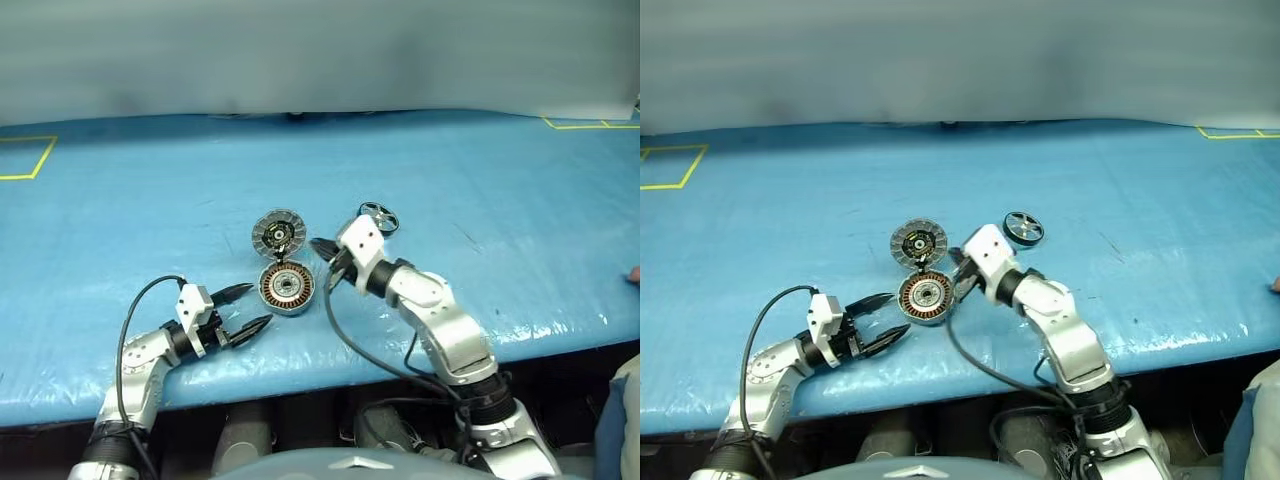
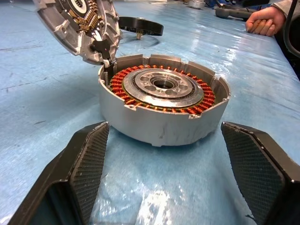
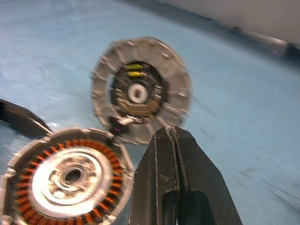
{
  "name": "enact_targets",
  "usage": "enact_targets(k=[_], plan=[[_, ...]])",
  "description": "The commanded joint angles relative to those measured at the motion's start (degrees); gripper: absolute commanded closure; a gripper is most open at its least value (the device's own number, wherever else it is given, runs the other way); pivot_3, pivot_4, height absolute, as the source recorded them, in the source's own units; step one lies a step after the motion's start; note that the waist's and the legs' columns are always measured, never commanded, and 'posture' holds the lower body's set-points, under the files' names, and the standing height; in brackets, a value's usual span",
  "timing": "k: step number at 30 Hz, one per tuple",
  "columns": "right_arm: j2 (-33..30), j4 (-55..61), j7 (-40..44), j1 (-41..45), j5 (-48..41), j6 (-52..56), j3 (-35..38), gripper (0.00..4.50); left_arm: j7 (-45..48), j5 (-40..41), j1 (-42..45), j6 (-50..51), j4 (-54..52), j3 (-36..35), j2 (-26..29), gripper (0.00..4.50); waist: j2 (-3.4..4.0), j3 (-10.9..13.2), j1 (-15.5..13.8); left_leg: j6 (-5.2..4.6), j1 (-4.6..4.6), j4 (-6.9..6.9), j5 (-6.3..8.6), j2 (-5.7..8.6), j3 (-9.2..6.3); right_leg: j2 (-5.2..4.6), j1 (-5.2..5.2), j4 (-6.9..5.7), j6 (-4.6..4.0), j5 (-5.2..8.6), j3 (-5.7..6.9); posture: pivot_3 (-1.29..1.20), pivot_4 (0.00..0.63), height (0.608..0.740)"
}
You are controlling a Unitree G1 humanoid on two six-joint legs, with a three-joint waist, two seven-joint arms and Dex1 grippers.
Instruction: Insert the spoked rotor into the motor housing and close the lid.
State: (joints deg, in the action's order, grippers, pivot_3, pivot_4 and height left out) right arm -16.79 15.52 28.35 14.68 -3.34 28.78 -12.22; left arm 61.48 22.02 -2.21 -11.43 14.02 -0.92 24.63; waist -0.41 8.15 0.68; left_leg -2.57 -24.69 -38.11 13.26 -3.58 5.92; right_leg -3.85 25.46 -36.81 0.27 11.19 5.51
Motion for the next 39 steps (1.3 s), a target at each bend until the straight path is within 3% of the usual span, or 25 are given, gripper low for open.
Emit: enact_targets(k=[1, 6, 21, 39], plan=[[-2.5, -3.4, -2.5, 1.9, 1.0, -1.0, 5.3, 4.48, 0.6, 1.9, 0.0, 0.6, -2.4, -1.7, 0.7, 0.40, 0.00, 0.0, 0.0, 0.00, -0.01, 0.00, 0.00, 0.01, 0.00, 0.00, 0.01, 0.00, 0.00, 0.00, 0.00, 0.00, 0.150, 0.740], [-5.4, -12.8, -6.2, 5.7, 2.9, -3.4, 9.9, 3.31, 0.5, 1.6, 0.1, 0.1, -1.9, -2.0, 0.4, 0.40, 0.00, 0.0, 0.1, 0.00, -0.12, 0.04, -0.02, 0.00, 0.09, 0.06, -0.07, -0.06, 0.00, 0.00, -0.09, 0.00, 0.150, 0.740], [-4.6, -21.9, -5.8, 9.0, 1.1, -6.2, 11.5, 3.31, -0.7, 0.4, -1.3, -0.8, -1.2, -1.4, -1.0, 0.40, 0.00, 0.0, 0.1, 0.03, -0.08, 0.13, -0.04, -0.04, 0.22, 0.21, -0.06, -0.06, 0.14, -0.08, -0.29, 0.00, 0.150, 0.740], [-6.1, -5.1, -1.1, 2.9, -1.6, 1.3, 8.8, 3.31, -0.7, -0.1, -0.8, -0.8, -0.6, -0.6, -1.2, 0.40, 0.00, 0.0, 0.0, 0.03, -0.05, 0.08, -0.04, -0.04, 0.24, 0.21, -0.07, -0.08, 0.12, -0.07, -0.34, 0.00, 0.150, 0.740]])
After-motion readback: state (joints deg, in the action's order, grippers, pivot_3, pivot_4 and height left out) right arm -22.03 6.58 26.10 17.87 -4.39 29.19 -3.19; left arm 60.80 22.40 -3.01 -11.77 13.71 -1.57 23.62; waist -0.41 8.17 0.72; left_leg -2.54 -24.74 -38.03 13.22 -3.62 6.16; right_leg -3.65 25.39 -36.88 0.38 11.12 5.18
